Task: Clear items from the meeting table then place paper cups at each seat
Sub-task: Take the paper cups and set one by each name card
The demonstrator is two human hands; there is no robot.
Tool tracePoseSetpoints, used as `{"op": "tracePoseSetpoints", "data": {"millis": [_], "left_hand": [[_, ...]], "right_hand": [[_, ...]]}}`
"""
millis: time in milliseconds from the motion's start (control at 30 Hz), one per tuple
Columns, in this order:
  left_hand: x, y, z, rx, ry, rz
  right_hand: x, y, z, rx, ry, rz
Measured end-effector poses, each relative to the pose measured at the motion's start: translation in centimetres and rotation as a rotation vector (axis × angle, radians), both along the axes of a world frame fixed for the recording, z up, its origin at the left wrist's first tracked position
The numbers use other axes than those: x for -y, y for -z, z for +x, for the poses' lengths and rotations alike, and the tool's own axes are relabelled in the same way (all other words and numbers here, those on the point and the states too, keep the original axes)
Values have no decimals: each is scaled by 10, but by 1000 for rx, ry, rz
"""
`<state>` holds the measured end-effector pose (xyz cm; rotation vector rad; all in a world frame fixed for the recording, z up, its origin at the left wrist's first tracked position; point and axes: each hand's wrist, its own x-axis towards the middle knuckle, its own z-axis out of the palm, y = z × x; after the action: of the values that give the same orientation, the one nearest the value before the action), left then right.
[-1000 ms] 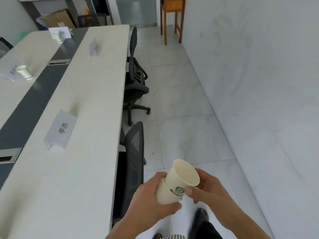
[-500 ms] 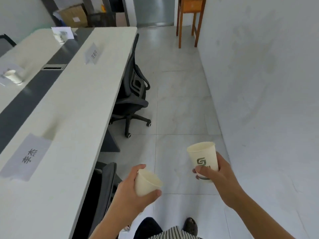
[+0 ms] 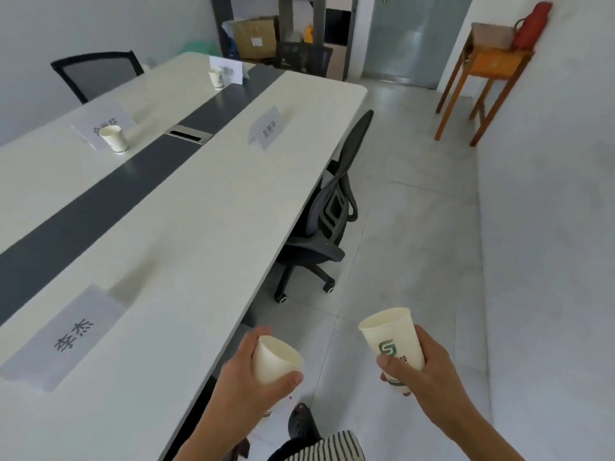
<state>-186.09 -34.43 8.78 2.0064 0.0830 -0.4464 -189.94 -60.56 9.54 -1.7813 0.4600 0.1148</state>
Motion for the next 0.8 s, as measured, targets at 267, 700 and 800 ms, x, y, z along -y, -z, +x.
{"op": "tracePoseSetpoints", "data": {"millis": [267,700,800], "left_hand": [[-37,-15,99,40,-251,8],[-68,-13,165,-33,-959,48],[-65,-13,169,-55,-1092,42]], "right_hand": [[-24,-1,150,-34,-218,-18],[-120,16,411,-149,-873,34],[-164,17,454,-163,-1091,-22]]}}
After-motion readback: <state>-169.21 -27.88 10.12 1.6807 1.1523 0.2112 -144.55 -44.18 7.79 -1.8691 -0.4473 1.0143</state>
